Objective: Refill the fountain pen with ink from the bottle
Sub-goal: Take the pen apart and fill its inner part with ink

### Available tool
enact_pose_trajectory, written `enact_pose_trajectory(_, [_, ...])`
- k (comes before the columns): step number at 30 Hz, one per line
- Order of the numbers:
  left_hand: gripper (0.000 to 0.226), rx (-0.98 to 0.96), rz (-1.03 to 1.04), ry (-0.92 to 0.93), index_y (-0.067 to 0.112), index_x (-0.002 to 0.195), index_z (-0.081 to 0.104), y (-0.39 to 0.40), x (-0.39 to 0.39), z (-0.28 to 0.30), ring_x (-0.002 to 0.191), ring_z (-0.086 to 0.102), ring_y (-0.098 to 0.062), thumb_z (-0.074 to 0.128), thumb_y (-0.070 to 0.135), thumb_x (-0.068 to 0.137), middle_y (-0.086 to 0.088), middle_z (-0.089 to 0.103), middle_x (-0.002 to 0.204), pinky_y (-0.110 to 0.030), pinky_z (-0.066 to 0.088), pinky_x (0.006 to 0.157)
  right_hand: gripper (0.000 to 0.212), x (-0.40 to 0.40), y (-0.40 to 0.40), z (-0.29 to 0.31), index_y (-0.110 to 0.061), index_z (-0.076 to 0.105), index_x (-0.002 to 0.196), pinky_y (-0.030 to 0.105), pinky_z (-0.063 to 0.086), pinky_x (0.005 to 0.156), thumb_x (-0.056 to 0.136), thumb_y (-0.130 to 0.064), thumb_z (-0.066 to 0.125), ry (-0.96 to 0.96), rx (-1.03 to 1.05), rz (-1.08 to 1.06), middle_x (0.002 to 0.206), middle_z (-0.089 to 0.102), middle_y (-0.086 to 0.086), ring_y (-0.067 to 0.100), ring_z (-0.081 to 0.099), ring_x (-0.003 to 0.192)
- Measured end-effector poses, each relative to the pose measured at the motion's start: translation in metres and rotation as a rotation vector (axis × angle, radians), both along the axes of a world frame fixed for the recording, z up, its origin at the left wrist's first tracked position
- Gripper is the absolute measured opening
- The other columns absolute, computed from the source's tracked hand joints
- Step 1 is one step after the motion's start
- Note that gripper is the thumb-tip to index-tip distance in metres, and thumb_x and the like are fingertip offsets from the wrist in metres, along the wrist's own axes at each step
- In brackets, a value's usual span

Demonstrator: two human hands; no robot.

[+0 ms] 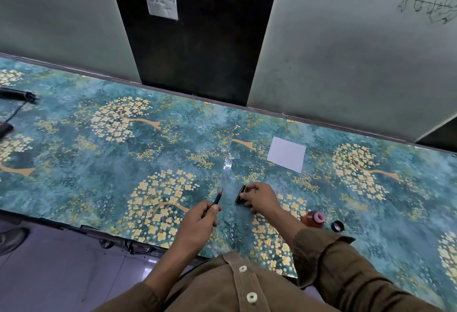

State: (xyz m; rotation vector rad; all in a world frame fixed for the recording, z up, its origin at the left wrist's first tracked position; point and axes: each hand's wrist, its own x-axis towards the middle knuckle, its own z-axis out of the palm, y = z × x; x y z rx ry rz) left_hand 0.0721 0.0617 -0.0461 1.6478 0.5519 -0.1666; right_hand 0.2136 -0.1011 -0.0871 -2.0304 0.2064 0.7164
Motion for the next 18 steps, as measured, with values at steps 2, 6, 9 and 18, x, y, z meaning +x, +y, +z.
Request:
enact_pose_trajectory(2, [0.02, -0.054, 0.017, 0.004, 0.017, 0.097, 0.067, -0.002, -0.002, 0.001, 0.051, 0.042, -0.014, 0.048, 0.02, 0.104, -0.002, 0.059, 0.069, -0.029, 0.033, 0.049, 0.03, -0.007, -0.005, 0.001, -0.009, 0.06, 0.112, 0.031, 0.048, 0.05, 0.086, -0.01, 0.075, -0.011, 0.034, -0.039, 0.084, 0.067, 0.011, 0.024, 0.067, 0.072])
enact_pose_trajectory(6, [0.021, -0.132, 0.015, 0.0, 0.007, 0.101, 0.062, -0.011, -0.006, 0.011, 0.049, 0.045, -0.012, 0.043, 0.013, 0.105, -0.003, 0.061, 0.071, -0.022, 0.035, 0.045, 0.01, -0.033, -0.013, 0.016, -0.011, 0.066, 0.099, 0.03, 0.052, 0.055, 0.091, -0.016, 0.07, 0.004, 0.126, -0.126, 0.085, 0.067, 0.01, 0.02, 0.065, 0.071])
enact_pose_trajectory(9, [0.02, -0.136, -0.017, -0.019, 0.004, 0.101, 0.062, -0.018, -0.006, 0.018, 0.049, 0.049, -0.01, 0.045, 0.012, 0.105, -0.003, 0.063, 0.071, -0.026, 0.038, 0.047, 0.013, -0.057, -0.015, 0.038, -0.009, 0.07, 0.094, 0.028, 0.052, 0.055, 0.092, -0.021, 0.069, 0.078, 0.27, -0.136, 0.088, 0.071, 0.008, 0.018, 0.067, 0.072])
enact_pose_trajectory(18, [0.01, -0.14, -0.197, -0.082, 0.009, 0.091, 0.067, -0.041, 0.001, 0.044, 0.054, 0.061, -0.012, 0.061, 0.011, 0.097, -0.001, 0.07, 0.07, -0.029, 0.047, 0.05, 0.012, -0.088, -0.026, 0.099, -0.01, 0.072, 0.075, 0.026, 0.048, 0.049, 0.081, -0.017, 0.08, 0.071, 0.513, -0.213, 0.07, 0.065, 0.007, 0.015, 0.059, 0.06])
